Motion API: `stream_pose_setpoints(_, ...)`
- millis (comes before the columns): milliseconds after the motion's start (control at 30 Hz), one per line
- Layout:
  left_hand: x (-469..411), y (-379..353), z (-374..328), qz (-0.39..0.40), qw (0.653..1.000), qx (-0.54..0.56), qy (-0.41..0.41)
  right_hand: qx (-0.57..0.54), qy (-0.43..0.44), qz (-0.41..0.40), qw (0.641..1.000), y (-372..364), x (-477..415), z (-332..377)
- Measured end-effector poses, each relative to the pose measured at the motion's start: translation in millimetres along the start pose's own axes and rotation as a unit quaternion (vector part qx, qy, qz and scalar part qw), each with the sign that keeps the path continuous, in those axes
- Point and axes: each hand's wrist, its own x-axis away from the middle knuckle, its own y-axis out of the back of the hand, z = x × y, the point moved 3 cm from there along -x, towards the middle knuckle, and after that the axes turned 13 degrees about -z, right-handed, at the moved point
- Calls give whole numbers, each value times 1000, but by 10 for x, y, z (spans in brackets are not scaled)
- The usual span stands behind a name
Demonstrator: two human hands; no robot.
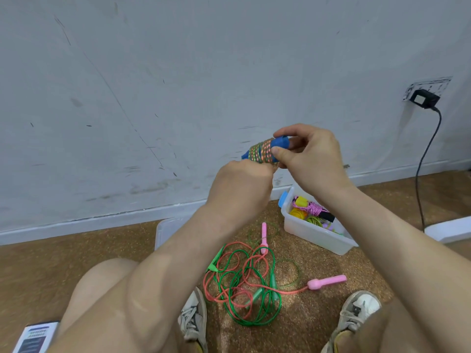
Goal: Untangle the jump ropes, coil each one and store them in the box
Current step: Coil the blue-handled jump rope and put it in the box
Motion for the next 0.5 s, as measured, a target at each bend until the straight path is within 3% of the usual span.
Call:
stream_pose_setpoints(167, -19, 79, 38, 16, 1000, -25, -10, 39, 44, -11, 998, -7, 15, 39)
stream_pose_setpoints(333, -17, 184, -12, 33, 999, -25, -30, -9, -15, -37, 999, 11, -31, -30)
stream_pose_setpoints(500, -24, 197, 24, 4, 998, -7, -58, 98, 93, -21, 991, 30, -12, 32)
